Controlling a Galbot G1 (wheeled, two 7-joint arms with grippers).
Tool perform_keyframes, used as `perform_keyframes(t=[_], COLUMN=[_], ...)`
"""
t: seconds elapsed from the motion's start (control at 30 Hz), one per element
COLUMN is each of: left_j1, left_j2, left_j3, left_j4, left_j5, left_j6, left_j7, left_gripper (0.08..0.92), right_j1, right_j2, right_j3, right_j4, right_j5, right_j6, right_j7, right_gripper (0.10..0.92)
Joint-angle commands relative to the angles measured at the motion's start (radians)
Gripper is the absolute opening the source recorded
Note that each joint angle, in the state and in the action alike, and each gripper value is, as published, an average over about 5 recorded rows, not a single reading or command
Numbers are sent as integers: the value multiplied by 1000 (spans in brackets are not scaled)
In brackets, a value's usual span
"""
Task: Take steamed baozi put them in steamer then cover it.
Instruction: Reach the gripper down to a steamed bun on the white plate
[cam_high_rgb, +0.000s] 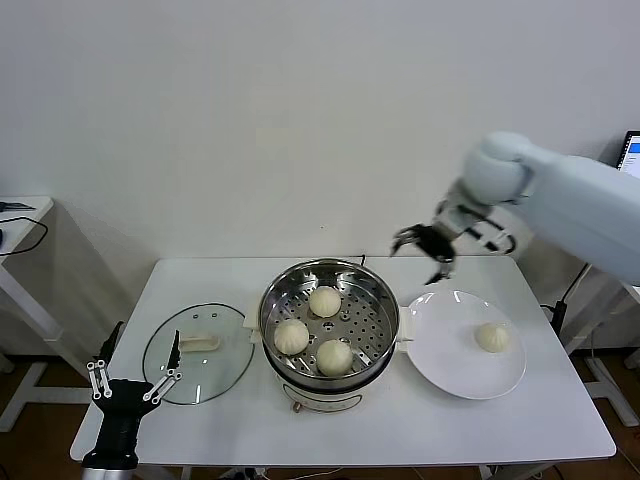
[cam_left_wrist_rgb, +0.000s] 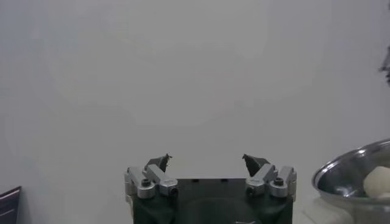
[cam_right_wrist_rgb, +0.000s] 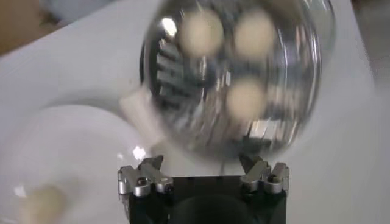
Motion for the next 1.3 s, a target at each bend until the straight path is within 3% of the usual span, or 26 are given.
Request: perform_keyframes(t=[0.03, 0.37, 1.13, 1.3], left_j1=[7, 18, 22, 23], left_j2=[0, -5, -10, -11], left_j3=[-3, -6, -10, -12], left_j4=[-9, -11, -6, -8], left_j5=[2, 6, 7, 7], left_j6=[3, 2, -5, -4], left_j7=[1, 1, 0, -1], left_gripper=[823, 823, 823, 823], right_j1=[-227, -350, -427, -440], right_j2=[-171, -135, -40, -28], right_j3=[47, 60, 86, 94], right_j4=[-271, -238, -332, -345], right_j5=[64, 17, -20, -26], right_j6=[-182, -186, -201, -202], right_j7=[57, 134, 222, 223], right_gripper=[823, 823, 823, 785])
